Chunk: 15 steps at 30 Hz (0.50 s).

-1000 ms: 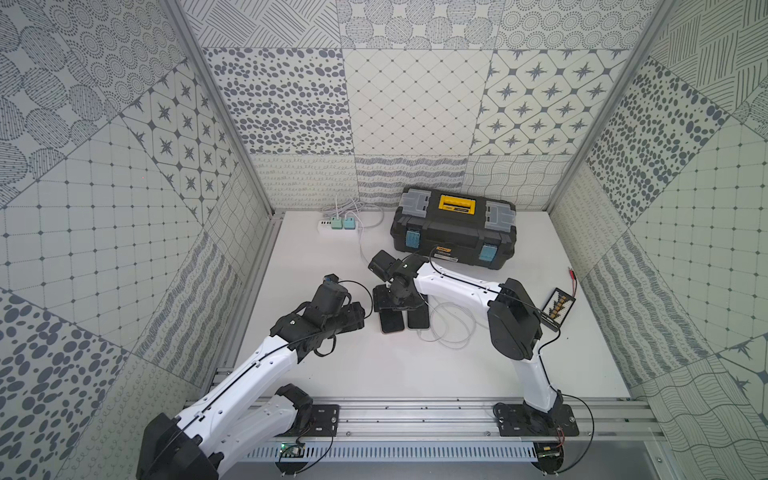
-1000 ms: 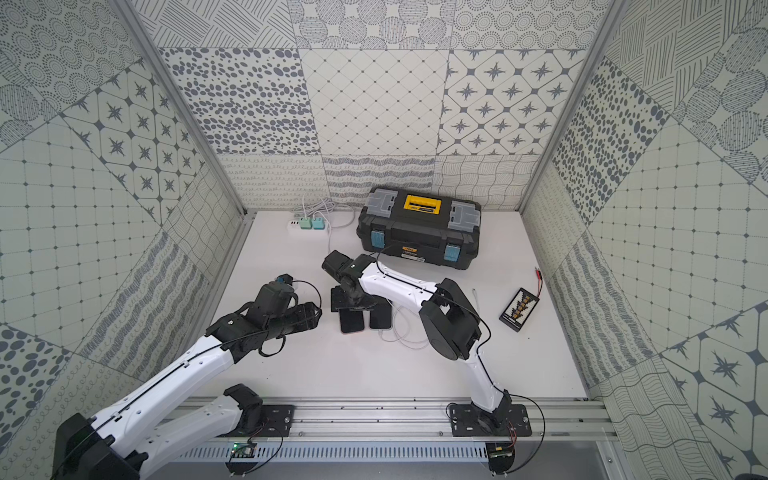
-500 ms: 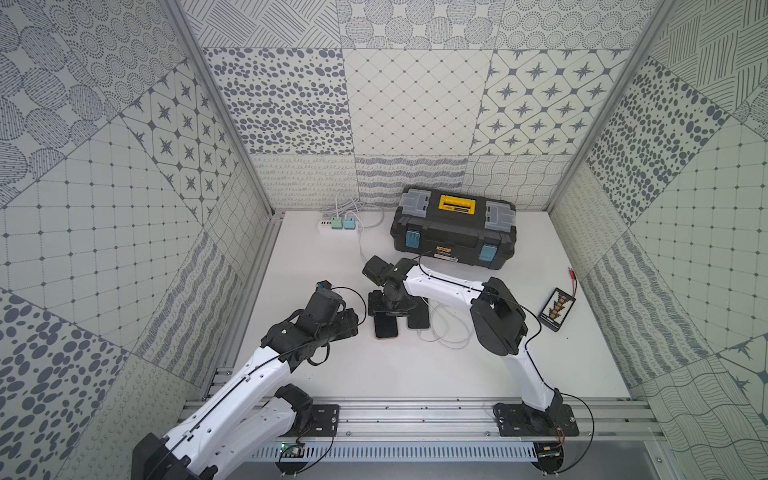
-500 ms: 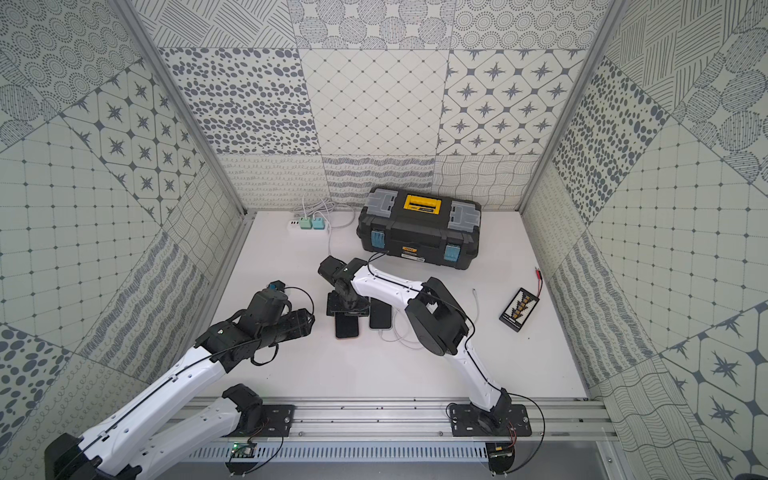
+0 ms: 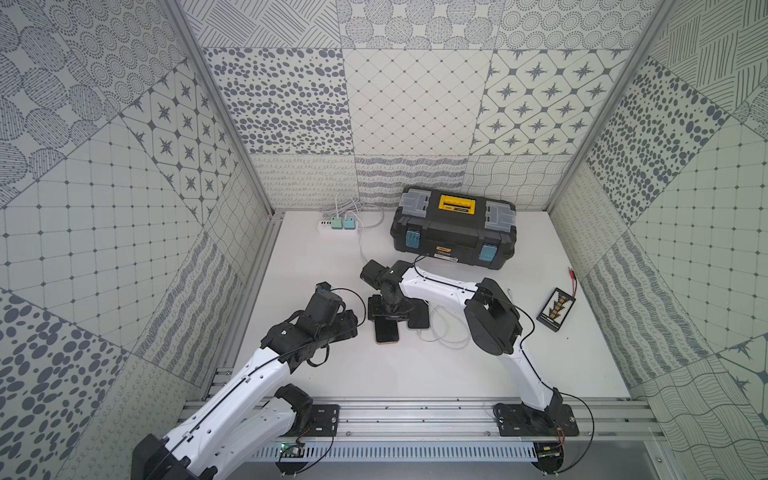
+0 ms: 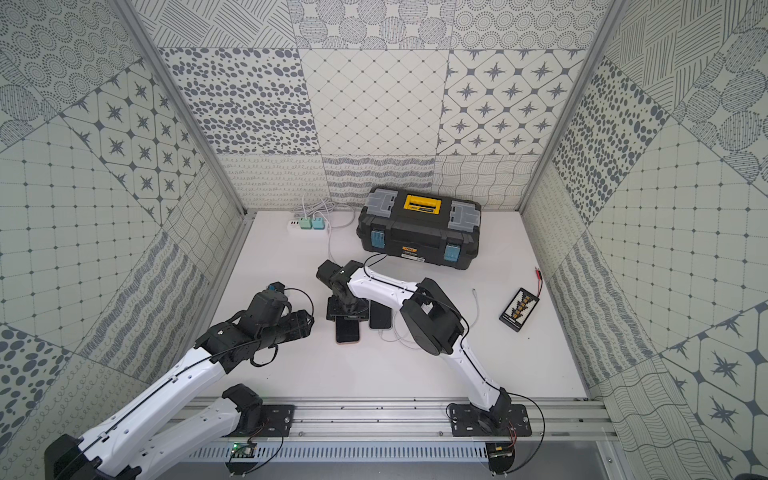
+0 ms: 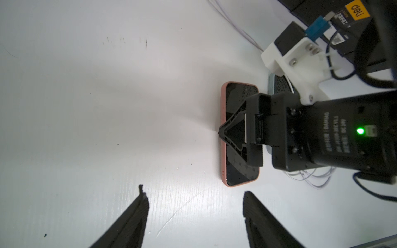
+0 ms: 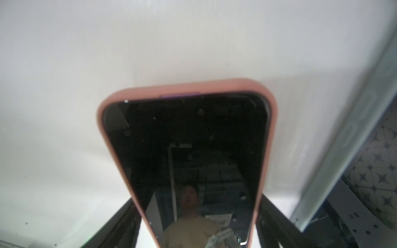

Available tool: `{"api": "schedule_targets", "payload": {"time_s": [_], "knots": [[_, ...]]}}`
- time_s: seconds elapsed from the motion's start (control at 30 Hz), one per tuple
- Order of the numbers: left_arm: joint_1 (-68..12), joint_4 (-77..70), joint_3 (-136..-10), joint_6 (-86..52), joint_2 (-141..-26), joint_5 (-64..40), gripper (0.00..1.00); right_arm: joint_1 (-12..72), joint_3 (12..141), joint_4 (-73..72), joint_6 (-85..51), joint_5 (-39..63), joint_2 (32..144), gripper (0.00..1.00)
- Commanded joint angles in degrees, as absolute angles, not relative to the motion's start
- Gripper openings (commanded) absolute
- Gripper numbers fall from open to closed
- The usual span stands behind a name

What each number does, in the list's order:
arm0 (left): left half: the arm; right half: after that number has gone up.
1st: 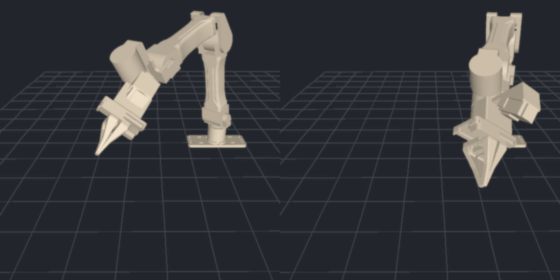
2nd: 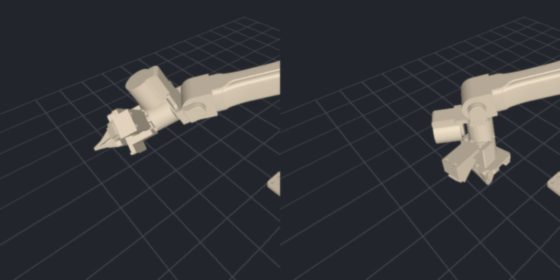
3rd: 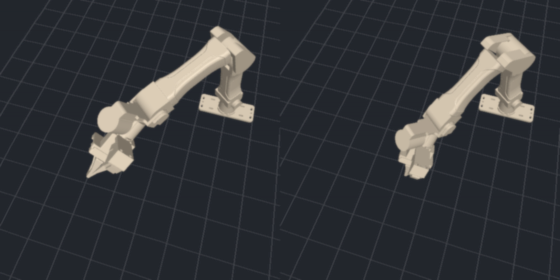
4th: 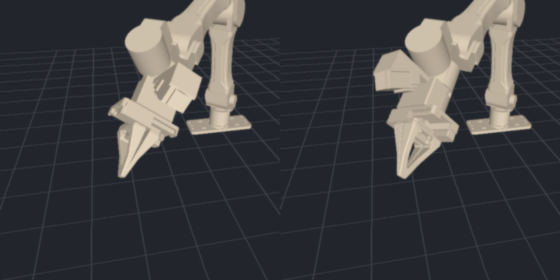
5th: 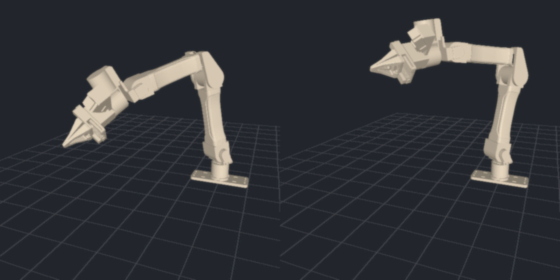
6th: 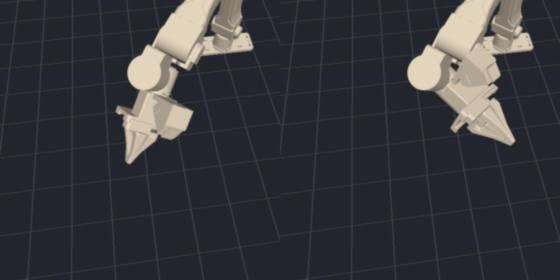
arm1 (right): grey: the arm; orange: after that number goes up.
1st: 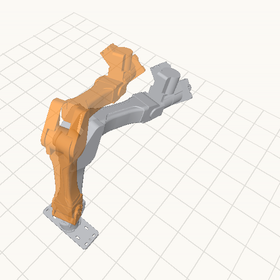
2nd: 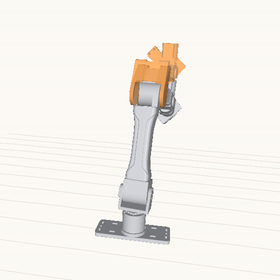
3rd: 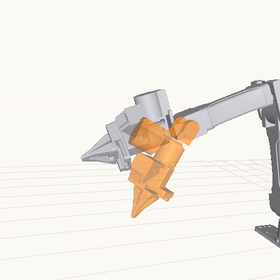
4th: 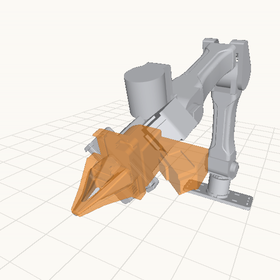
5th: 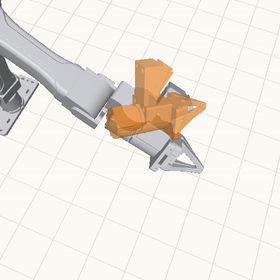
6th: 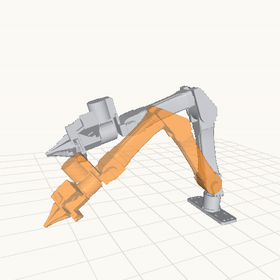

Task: Unplug the charging cable from the phone
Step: Place the phone at the center of the board.

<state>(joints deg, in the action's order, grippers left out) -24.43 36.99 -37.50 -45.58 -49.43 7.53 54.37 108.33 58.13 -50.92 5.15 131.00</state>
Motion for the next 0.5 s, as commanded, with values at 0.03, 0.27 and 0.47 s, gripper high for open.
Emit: {"api": "schedule_targets", "payload": {"time_s": [0.03,0.27,0.47], "knots": [[-24.15,37.36,-37.36,-45.70,-49.64,8.30,0.72,54.53,110.94,58.62,-52.07,5.58,131.80,0.68],[-24.04,36.97,-37.27,-45.62,-49.78,8.35,0.72,54.32,111.48,58.95,-52.25,6.37,132.02,0.77],[-23.99,36.61,-37.35,-45.55,-50.40,8.36,0.71,54.02,110.78,58.97,-51.42,6.55,131.19,0.85]]}}
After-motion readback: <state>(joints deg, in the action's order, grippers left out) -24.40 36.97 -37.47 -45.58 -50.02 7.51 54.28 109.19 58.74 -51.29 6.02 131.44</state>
